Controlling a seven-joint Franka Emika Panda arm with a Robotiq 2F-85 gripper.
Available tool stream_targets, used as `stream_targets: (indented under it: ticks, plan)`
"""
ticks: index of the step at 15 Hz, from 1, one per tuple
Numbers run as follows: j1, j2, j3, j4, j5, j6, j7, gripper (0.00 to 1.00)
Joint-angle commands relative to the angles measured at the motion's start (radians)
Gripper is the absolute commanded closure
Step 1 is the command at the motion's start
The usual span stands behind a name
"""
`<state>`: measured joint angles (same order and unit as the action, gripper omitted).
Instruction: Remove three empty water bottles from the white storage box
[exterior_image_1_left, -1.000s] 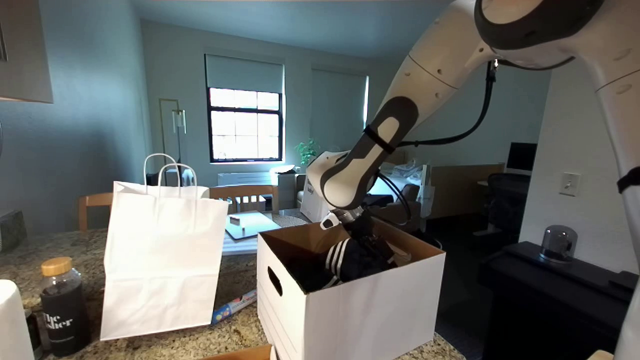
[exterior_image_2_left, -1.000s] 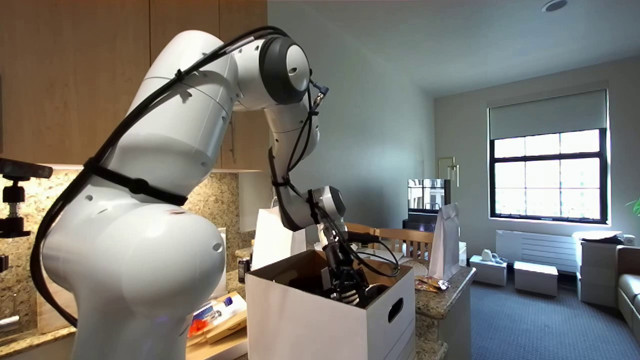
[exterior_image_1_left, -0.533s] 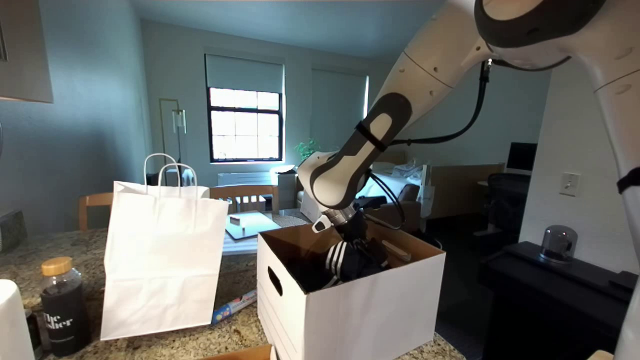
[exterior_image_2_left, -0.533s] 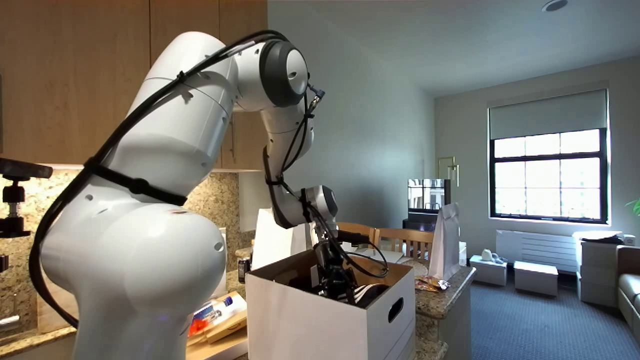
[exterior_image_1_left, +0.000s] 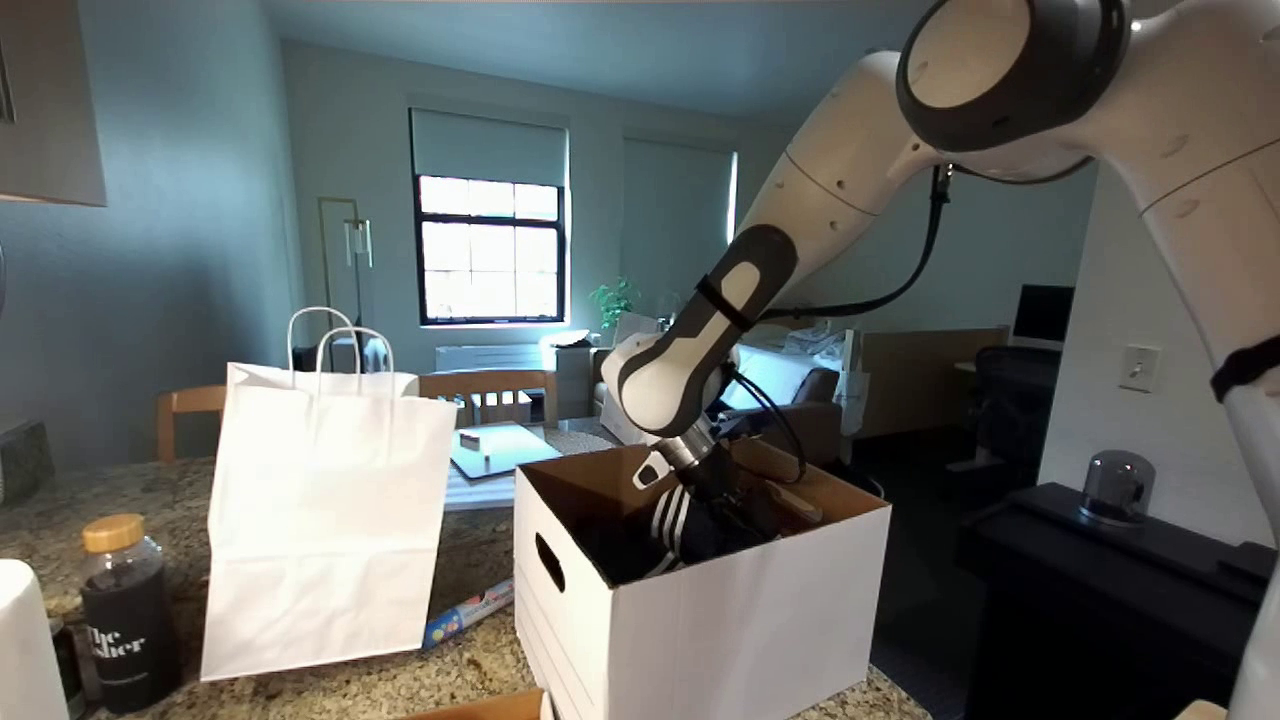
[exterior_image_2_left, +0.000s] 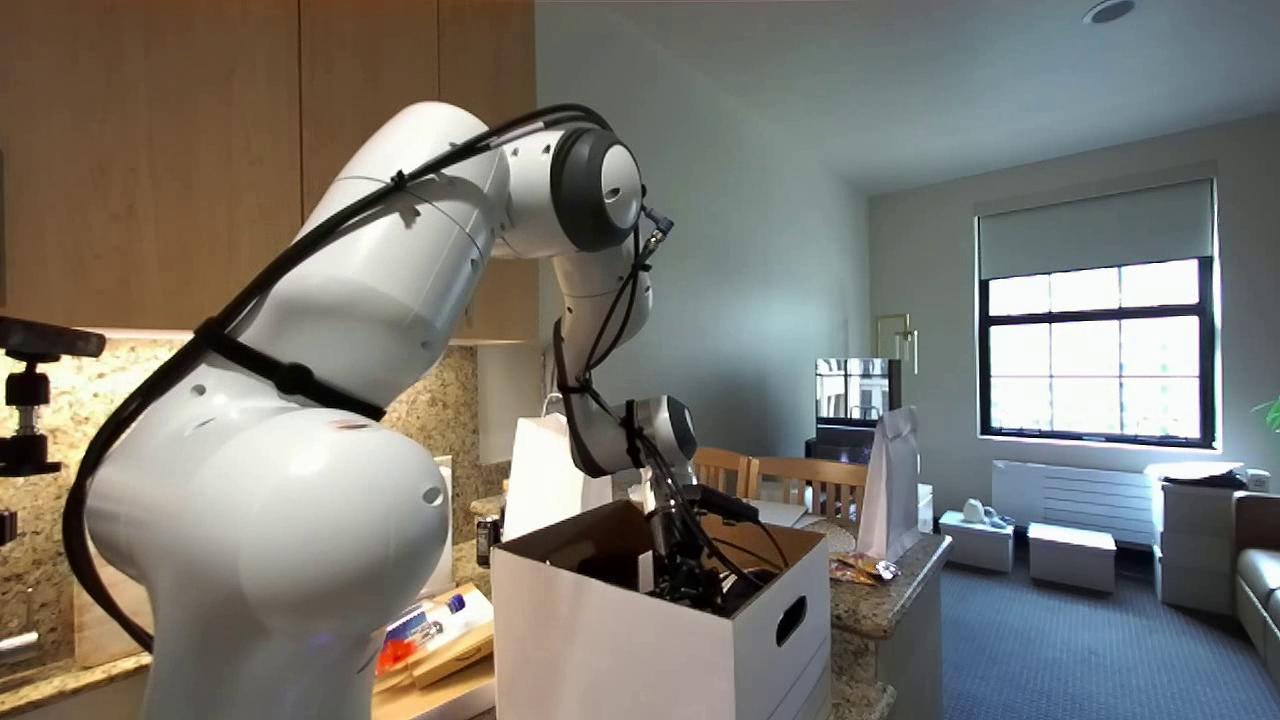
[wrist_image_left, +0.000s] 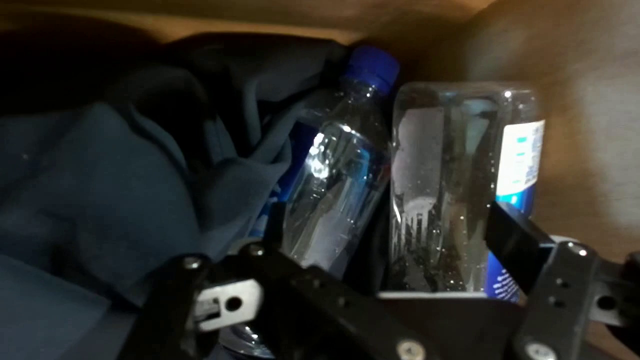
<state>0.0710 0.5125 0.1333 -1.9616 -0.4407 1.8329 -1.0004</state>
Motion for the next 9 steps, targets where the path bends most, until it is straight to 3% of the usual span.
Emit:
stream_targets:
  ticks: [1, 9]
  plan:
    - [-0.009, 0.063, 0.003, 0.077, 0.022, -0.05, -0.076, 0.0]
    - [-0.013, 0.072, -0.001, 0.095, 0.035, -0.069, -0.063, 0.0]
